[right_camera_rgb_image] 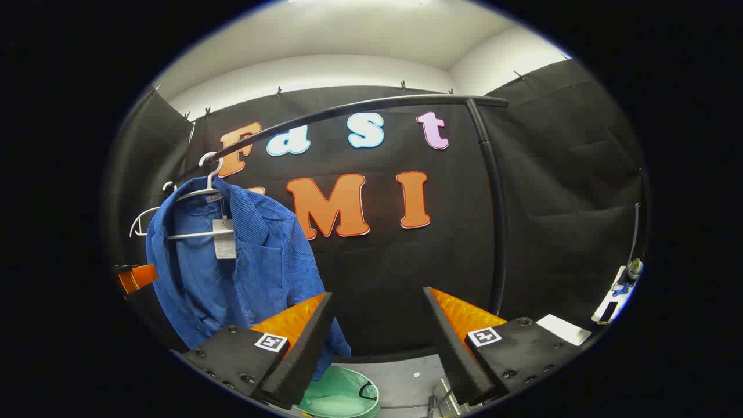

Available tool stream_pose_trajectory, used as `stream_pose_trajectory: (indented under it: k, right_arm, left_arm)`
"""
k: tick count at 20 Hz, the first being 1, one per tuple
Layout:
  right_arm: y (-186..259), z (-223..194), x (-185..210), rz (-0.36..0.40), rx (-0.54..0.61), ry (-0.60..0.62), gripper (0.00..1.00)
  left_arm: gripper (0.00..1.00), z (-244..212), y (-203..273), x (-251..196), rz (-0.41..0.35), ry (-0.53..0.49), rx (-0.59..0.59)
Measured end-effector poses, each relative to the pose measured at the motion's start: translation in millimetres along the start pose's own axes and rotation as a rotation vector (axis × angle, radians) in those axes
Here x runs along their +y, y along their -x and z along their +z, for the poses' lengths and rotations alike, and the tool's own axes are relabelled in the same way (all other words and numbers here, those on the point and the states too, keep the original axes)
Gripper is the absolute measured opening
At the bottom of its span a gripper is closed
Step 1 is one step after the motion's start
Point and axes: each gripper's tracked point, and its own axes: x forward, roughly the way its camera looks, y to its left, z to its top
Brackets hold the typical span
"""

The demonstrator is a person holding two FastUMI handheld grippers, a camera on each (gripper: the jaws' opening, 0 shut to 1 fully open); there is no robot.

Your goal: Grasp the clothes on the hanger with both hands and then place them into the laundry hamper below.

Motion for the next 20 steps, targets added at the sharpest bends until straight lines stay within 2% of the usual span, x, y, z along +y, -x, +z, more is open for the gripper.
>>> stream_pose_trajectory:
  k: [7,8,15,17,18,20]
  right_arm:
    - [-4,0,5,0.011,0.001,0.003,0.89]
    - [-5,-1,6,0.013,0.001,0.004,0.89]
    - [-14,-2,15,0.029,0.006,0.007,0.89]
    - [-15,-3,17,0.033,0.007,0.008,0.89]
    - [-17,-3,18,0.034,0.009,0.008,0.89]
    - [-19,-5,24,0.044,0.011,0.005,0.89]
  left_arm:
    - [0.92,-5,-2,3,0.012,0.01,0.009]
    - [0.95,-5,-2,4,0.014,0.008,0.009]
    - [0.95,-8,-5,12,0.035,0.008,0.01]
    - [0.92,-9,-7,13,0.036,0.011,0.012]
    - [0.95,-9,-8,13,0.037,0.012,0.014]
    - [0.92,-12,-9,15,0.039,0.014,0.019]
